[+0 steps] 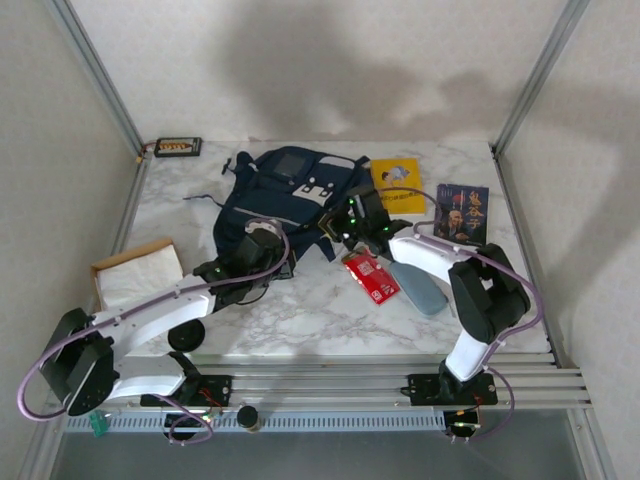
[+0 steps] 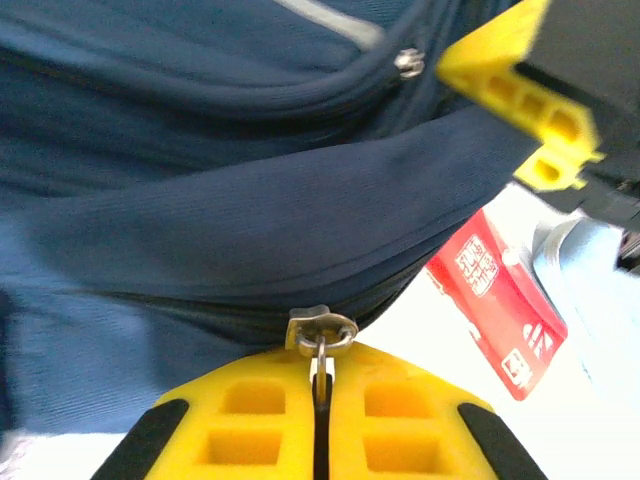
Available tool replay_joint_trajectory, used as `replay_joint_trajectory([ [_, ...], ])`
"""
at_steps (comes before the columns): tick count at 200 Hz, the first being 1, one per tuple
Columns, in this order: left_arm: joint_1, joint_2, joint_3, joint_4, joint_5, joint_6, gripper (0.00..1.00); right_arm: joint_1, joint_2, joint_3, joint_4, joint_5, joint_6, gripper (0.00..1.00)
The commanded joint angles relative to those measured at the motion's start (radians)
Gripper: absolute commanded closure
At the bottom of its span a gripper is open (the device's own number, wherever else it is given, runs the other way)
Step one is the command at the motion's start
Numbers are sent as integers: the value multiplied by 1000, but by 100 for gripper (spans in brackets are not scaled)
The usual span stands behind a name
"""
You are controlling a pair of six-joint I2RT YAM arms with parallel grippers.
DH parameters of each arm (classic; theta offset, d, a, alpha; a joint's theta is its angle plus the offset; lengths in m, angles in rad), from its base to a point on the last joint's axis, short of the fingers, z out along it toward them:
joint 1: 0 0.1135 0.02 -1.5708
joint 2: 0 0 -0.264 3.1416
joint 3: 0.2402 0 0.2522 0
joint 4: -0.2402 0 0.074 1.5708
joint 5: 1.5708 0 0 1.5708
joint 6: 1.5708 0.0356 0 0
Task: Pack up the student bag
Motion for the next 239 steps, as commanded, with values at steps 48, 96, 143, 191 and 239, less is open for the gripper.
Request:
replay_joint_trajectory([
  [48,55,-105,-92,-63,38,44,100,-262,43,200,-178,-63,-323,96],
  [96,53,-5,-26,100,114,56,100,-182,-34,161,-261,-58,-310,49],
  [143,42,34,-22,159,151,54,100,-76,-138,49,-194,-66,-190,31],
  [191,38,17,-23,161,143,53,100,12,-123,-16,-123,-39,-86,29],
  [239,38,19,-13,156,144,58,100,96,-170,-81,-107,18,-13,29],
])
